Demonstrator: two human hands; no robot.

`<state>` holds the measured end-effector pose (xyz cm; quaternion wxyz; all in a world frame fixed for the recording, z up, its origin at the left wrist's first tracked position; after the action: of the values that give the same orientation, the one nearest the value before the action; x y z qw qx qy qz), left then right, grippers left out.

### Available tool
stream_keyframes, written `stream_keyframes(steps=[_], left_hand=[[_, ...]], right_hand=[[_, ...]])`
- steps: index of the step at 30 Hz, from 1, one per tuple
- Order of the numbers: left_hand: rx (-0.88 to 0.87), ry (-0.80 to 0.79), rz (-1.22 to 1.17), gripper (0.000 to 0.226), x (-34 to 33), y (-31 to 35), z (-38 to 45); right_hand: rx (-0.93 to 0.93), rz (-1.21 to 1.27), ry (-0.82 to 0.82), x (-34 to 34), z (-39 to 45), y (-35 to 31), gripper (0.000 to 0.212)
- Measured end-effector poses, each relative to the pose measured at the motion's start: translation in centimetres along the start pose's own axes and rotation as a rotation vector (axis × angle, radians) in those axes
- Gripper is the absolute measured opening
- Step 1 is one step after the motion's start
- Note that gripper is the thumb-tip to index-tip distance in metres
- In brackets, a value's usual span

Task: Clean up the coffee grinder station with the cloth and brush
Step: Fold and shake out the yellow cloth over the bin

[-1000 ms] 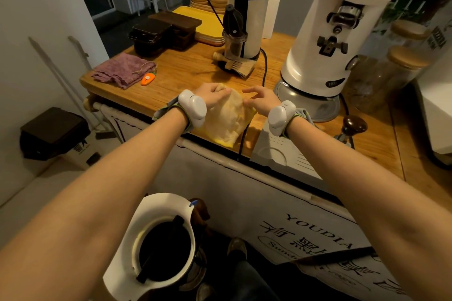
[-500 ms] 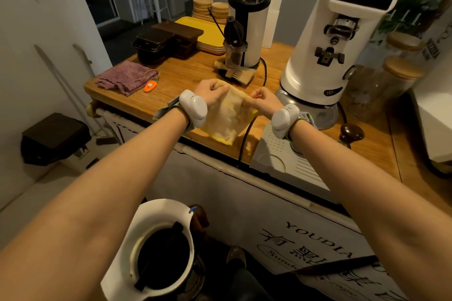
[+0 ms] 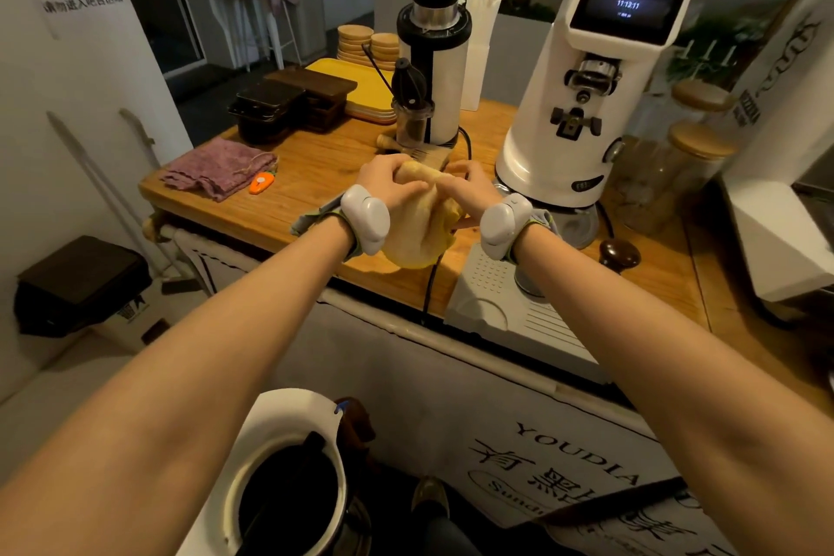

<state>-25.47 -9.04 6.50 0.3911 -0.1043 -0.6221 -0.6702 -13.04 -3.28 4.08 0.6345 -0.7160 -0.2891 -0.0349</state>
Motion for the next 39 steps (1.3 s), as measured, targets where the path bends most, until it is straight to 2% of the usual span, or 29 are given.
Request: stream_keyframes(steps=[1, 4, 8, 10, 12, 14, 18, 25, 28, 32, 35, 39], left_hand=[[0.009, 0.021, -0.004, 0.033, 0.1, 0.1, 0.0], [0.03, 0.095, -0.023, 0.041, 0.1, 0.5, 0.1], [0.067, 0.172, -0.073, 0.055, 0.1, 1.3, 0.2], [0.069, 0.106, -0.07, 0.048, -0.4, 1.6, 0.6], [0.096, -0.052, -0.102, 0.049, -1.7, 1.9, 0.8], [0.127, -0.166, -0.17, 0.052, -2.9, 2.3, 0.4], [0.022, -0.223, -0.185, 0.044, -4.2, 3.6, 0.7], [-0.045, -0.296, -0.13, 0.054, -6.3, 6.3, 3.0], [-0.053, -0.32, -0.098, 0.06, -7.5, 7.6, 4.5], [-0.065, -0.423, -0.064, 0.055, -10.0, 9.1, 6.5], [-0.038, -0.508, -0.043, 0.06, -12.1, 9.8, 7.7], [0.054, -0.536, -0.05, 0.066, -14.6, 10.0, 9.1]], right_hand=[[0.012, -0.061, -0.039, 0.0, -0.1, -0.1, 0.05], [0.084, -0.129, -0.074, 0.4, -0.5, -0.6, 0.021], [0.215, -0.004, 0.039, 2.0, -0.7, -1.7, 0.029], [0.246, 0.098, 0.076, 2.9, -0.7, -2.6, 0.024], [0.266, 0.136, 0.103, 3.8, -0.5, -3.2, 0.018], [0.283, 0.115, 0.128, 4.2, -0.3, -3.5, 0.024], [0.357, 0.043, 0.208, 5.8, -0.4, -3.7, 0.035], [0.306, 0.087, 0.315, 10.5, 1.0, -2.7, 0.037], [0.303, 0.08, 0.354, 12.6, 1.5, -2.3, 0.029], [0.282, 0.035, 0.428, 15.9, 2.6, -1.2, 0.025], [0.22, -0.017, 0.466, 18.2, 3.6, 0.5, 0.037], [0.047, -0.077, 0.503, 21.0, 5.0, 3.1, 0.038]])
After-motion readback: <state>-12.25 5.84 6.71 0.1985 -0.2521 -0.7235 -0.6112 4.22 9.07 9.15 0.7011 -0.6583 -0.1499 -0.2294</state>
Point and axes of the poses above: each hand's wrist, its own z-axis towards the middle knuckle, its own x-axis out of the back of the hand, y = z × x, the point moved 6 cm from there along z, towards the middle knuckle, and after that the axes turned 6 degrees about y, right-handed, at the moved point
